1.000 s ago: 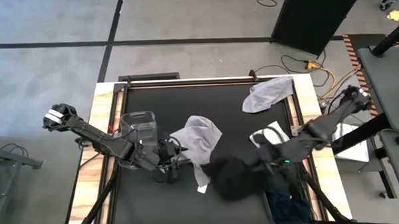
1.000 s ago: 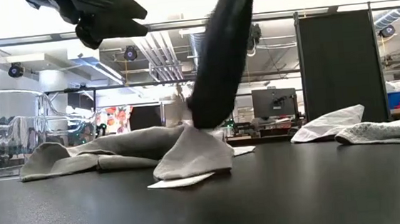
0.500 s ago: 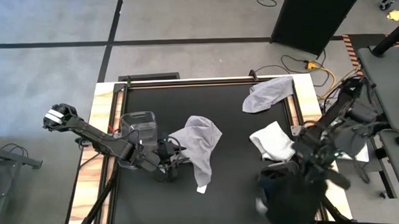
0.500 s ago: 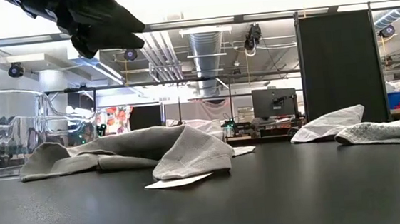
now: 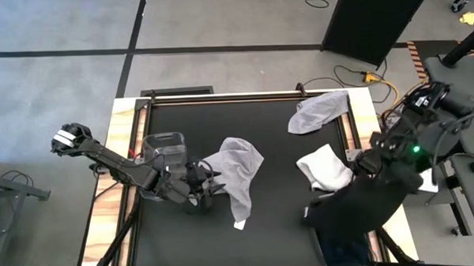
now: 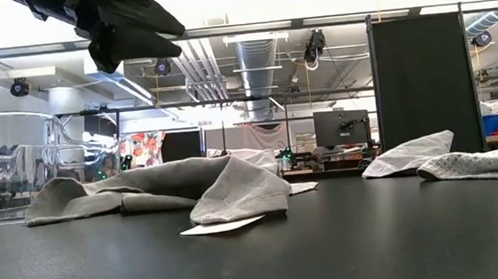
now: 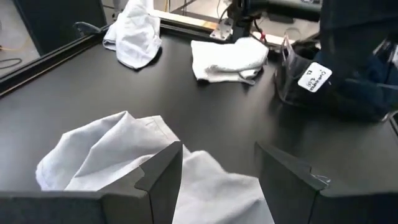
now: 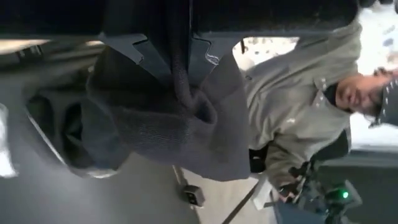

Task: Sort towels by color in basket
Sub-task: Put the black towel into the bottom transparent bin

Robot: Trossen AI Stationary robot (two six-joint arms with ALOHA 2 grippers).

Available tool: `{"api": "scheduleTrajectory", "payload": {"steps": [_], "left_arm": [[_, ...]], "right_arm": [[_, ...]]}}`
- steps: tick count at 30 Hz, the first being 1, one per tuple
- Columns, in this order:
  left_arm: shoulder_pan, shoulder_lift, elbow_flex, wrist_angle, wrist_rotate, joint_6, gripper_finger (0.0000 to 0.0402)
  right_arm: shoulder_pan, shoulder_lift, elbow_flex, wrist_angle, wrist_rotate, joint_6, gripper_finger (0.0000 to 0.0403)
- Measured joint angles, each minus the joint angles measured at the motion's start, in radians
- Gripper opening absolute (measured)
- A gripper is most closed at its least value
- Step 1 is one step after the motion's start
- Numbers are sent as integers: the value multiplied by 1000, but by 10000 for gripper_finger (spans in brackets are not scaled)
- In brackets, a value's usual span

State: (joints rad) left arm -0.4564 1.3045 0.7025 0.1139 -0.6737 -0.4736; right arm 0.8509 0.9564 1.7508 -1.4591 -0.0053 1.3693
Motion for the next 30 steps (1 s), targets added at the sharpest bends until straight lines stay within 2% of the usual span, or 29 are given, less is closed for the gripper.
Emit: {"api": "scheduleTrajectory", "payload": {"steps": [4,10,12,15,20,25,30], "left_arm": [[0,0,0,39,-26,-11,184],[0,0,0,98,-126,-8,184],[1,0,1,107,-172,-7,184],[6,0,1,114,-222,-7,184],[16,0,1,121,-237,-7,184],[27,0,1,120,-237,-7,184],[27,0,1,119,-237,-6,184]], "right_arm": [[0,14,50,-91,3,3,13],[0,1,75,-114,-142,-53,13],[0,-6,95,-112,-139,-64,13],[0,-20,111,-110,-82,-109,13],[0,-22,76,-116,-46,-162,13],[0,46,37,-104,-100,-171,13],[0,164,-2,-59,-154,-312,13]]}}
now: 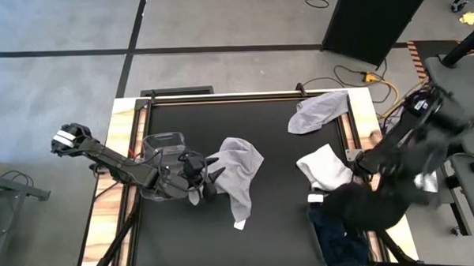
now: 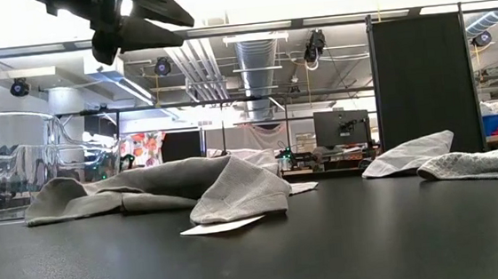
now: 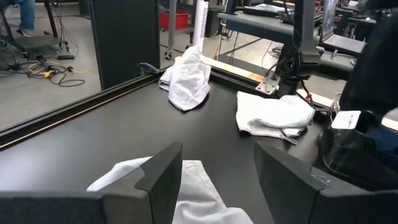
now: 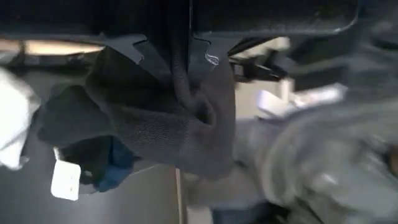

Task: Sort towels by color in basket
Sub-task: Put the black towel into the bottom transparent bin

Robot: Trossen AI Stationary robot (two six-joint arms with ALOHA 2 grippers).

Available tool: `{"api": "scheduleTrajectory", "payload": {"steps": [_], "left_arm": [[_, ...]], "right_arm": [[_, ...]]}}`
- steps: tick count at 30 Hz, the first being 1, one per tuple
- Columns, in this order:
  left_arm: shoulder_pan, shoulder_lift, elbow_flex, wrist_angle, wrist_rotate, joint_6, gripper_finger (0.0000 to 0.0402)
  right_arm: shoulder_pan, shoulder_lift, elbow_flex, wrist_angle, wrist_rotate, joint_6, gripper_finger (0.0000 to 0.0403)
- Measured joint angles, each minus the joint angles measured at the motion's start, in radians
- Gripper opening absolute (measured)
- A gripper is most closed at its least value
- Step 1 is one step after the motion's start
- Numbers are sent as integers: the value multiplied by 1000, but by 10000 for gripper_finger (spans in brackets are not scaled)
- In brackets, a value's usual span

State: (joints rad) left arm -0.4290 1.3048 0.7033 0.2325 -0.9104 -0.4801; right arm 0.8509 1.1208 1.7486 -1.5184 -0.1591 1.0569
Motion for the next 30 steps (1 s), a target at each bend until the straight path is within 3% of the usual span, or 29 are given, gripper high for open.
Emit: {"api": "scheduleTrajectory", "payload": {"steps": [4,12,17,23,30], "left_arm": [[0,0,0,0,2,11,184],[-1,0,0,-1,22,26,184],[-12,0,0,-1,90,18,184],[-36,0,0,0,91,18,185],[-48,0,0,0,91,18,184]], "right_arm": [[0,120,-17,1,4,-153,13],[13,317,-122,122,93,-313,13],[57,407,-254,292,93,-283,13],[113,509,-438,469,114,-206,13],[149,619,-557,473,93,-106,41]]}}
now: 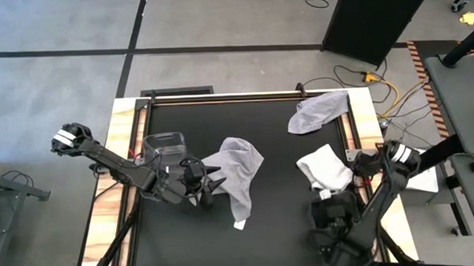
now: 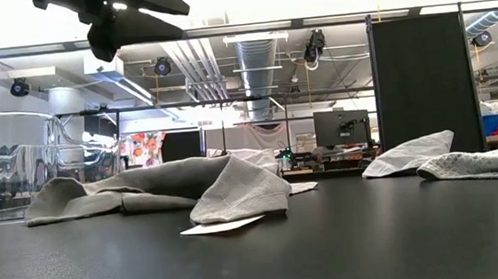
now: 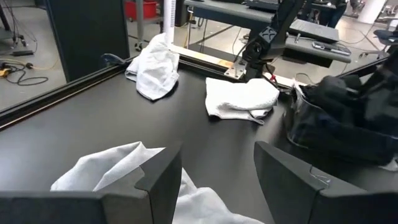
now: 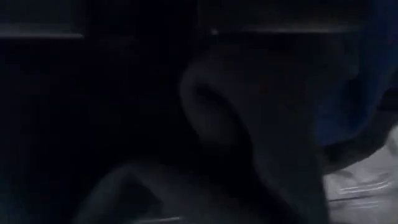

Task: Sort towels by color in basket
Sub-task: Put the black towel into the bottom transparent bin

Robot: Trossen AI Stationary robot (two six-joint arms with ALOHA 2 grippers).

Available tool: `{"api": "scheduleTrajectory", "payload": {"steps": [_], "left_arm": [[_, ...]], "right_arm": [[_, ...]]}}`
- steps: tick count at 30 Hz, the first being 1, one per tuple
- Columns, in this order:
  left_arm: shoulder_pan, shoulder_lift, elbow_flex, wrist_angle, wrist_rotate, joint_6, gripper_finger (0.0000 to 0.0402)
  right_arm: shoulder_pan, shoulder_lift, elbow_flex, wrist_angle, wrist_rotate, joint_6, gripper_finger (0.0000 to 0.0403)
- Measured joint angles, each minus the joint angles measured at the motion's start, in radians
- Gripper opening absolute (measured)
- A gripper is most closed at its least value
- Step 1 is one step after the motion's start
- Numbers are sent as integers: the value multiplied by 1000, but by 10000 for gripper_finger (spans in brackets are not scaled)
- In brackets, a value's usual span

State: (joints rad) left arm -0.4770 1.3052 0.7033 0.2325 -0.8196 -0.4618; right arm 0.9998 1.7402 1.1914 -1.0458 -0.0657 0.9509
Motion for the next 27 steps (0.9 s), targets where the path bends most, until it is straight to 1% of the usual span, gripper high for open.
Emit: {"api": "scheduleTrajectory", "payload": {"steps": [4,7,11,14,17,21,24,27], "left_arm": [[0,0,-1,-1,0,0,184],[0,0,-3,-4,0,0,184],[0,0,-3,-5,0,0,184],[0,0,-3,-5,0,0,185],[0,0,-3,-5,0,-10,184],[0,0,-3,-4,3,-19,185],[0,0,-3,-4,22,-23,184],[-1,1,-4,-3,42,-30,185]], "right_arm": [[1,41,-12,3,-12,-2,89],[3,43,-1,-10,-10,-9,130],[4,-2,44,-47,-7,-2,180],[7,-75,86,-65,-17,28,205],[13,-153,109,-63,-15,63,219],[27,-265,111,-82,28,168,226],[50,-325,111,-138,40,288,222],[76,-349,103,-233,40,415,213]]}}
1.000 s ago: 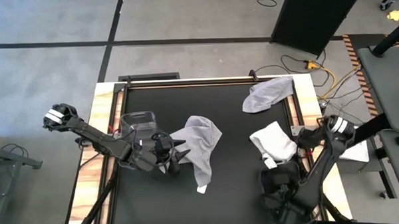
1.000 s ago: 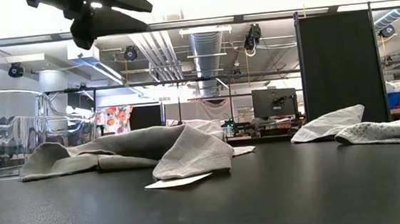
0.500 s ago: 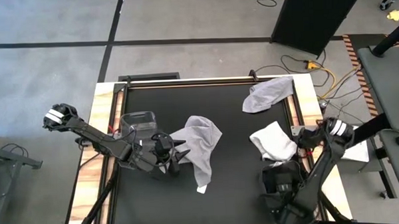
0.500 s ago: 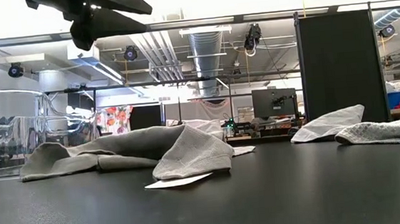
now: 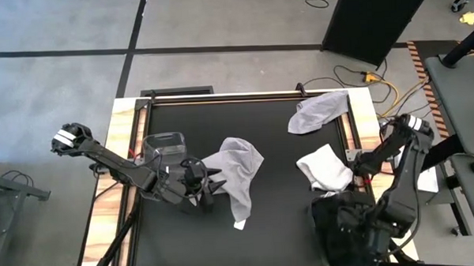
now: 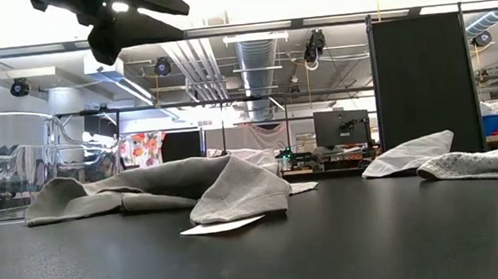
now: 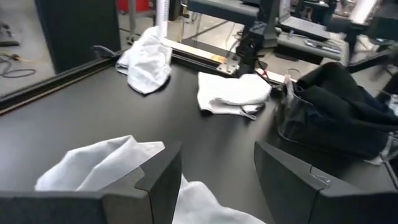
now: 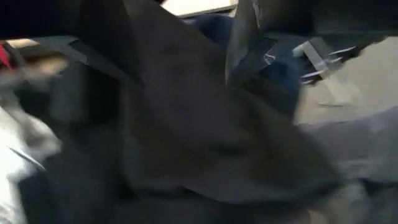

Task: Sort towels by color in basket
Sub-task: Put the black towel into the bottom transparent bin

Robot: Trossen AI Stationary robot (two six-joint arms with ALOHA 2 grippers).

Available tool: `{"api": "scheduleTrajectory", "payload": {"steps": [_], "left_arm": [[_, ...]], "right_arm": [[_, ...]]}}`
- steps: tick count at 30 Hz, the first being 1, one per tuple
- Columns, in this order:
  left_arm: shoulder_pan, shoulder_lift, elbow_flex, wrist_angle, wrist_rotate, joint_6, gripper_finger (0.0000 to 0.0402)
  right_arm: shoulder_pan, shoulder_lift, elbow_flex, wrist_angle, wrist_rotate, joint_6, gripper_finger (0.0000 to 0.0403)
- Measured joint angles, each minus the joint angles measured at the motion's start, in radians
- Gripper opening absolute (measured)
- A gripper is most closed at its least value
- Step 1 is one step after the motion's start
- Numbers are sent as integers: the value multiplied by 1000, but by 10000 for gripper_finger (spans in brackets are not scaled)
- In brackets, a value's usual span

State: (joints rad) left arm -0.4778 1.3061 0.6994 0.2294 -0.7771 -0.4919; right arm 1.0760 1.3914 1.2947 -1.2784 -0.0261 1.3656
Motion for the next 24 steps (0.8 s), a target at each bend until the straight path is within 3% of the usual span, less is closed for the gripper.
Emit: {"api": "scheduleTrajectory", "payload": {"steps": [7,11,14,16,24], "left_arm": [[0,47,0,16,10,-5,185],[-2,73,3,22,19,-40,185],[-7,89,26,38,77,-48,185],[-14,101,53,42,94,-30,185],[-54,160,183,-11,109,117,185]], "right_arm": [[27,48,-128,42,-63,27,178],[19,97,-245,319,-70,-97,149],[11,141,-320,588,0,-216,123],[3,177,-357,678,15,-242,107],[1,220,-378,652,-94,-201,63]]}}
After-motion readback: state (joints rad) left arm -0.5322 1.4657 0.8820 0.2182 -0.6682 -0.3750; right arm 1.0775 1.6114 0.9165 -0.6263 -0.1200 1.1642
